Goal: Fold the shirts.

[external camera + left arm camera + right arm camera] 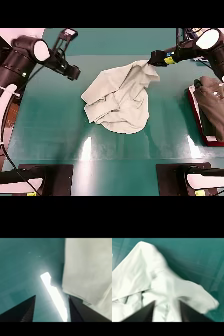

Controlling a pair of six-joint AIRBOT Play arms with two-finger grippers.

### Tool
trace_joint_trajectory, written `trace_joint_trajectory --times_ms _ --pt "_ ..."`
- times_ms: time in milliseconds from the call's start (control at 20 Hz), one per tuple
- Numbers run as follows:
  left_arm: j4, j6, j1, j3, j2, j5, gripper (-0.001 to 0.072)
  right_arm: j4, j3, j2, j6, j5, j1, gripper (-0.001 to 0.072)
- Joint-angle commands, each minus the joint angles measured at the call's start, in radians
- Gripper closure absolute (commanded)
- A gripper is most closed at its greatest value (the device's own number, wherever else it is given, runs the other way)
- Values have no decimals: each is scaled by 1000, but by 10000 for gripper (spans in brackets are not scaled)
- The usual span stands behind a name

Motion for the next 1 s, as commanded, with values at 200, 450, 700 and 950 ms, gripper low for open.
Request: trace_joint_trajectory --times_ms 200,450,700,950 --pt "-111 -74 206 -45 120 -193 218 1 140 3 0 177 -70 279" --pt "-431 -46 279 -502 236 -72 218 1 138 79 -1 228 -135 280" --pt "-922 98 279 -906 243 209 218 0 138 142 -1 228 -136 280" --pt "-1133 219 279 -1064 243 319 218 1 138 160 -1 230 -134 280"
